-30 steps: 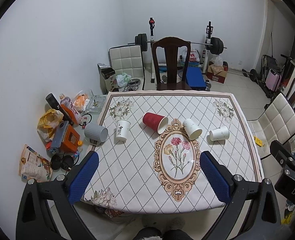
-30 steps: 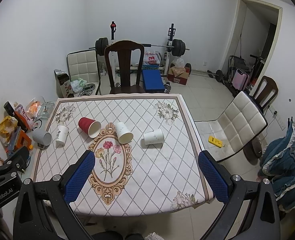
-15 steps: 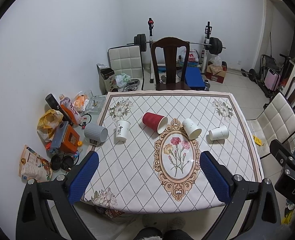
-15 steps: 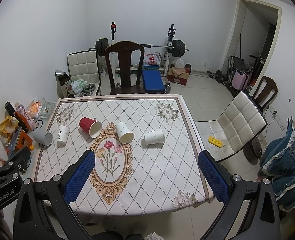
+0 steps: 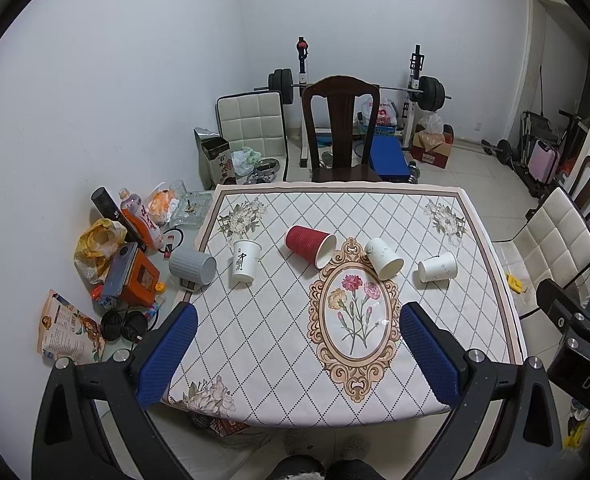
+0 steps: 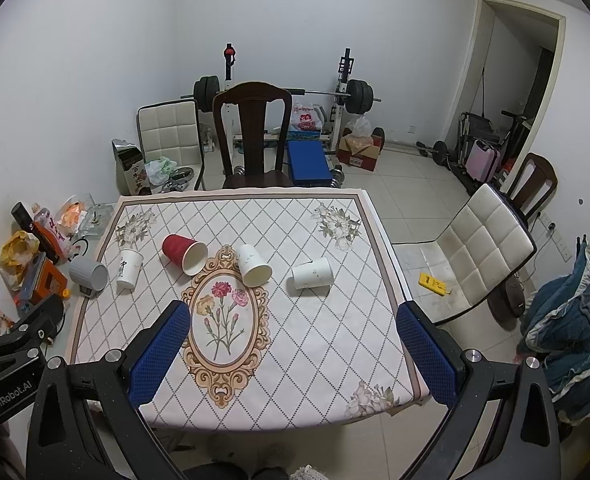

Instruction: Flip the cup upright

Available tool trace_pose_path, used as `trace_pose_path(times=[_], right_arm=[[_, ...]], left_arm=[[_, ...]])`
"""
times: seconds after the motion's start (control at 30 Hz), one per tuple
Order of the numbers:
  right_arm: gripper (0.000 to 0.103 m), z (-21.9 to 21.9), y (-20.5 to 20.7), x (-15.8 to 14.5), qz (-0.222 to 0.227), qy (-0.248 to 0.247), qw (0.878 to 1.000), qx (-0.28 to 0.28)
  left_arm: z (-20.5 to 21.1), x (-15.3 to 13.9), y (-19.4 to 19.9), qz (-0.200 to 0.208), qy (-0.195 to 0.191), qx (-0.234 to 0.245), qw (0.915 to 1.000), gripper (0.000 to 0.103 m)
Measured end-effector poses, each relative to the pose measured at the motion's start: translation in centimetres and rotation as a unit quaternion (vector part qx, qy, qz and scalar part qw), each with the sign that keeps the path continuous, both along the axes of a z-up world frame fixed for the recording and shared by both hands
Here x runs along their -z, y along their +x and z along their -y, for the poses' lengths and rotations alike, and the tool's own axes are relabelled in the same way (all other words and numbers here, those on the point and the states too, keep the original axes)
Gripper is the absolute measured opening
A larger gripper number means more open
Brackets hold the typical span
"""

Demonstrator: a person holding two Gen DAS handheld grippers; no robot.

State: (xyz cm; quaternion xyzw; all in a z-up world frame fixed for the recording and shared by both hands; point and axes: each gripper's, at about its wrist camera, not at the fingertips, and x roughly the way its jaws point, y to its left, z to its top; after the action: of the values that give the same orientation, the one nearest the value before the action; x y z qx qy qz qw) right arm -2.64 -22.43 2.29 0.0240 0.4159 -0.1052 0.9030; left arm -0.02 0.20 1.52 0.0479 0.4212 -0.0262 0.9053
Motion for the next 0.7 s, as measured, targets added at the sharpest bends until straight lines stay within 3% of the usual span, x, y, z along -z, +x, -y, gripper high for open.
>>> trace_pose_path(times=[0.7], right_arm=[[0.103,-0.06,-0.13,-0.12,0.0,0.001,1.0,0.0]], left_arm=[[0.33,-0.19,-0.12,-0.002,-0.002,0.003,1.0,0.103]])
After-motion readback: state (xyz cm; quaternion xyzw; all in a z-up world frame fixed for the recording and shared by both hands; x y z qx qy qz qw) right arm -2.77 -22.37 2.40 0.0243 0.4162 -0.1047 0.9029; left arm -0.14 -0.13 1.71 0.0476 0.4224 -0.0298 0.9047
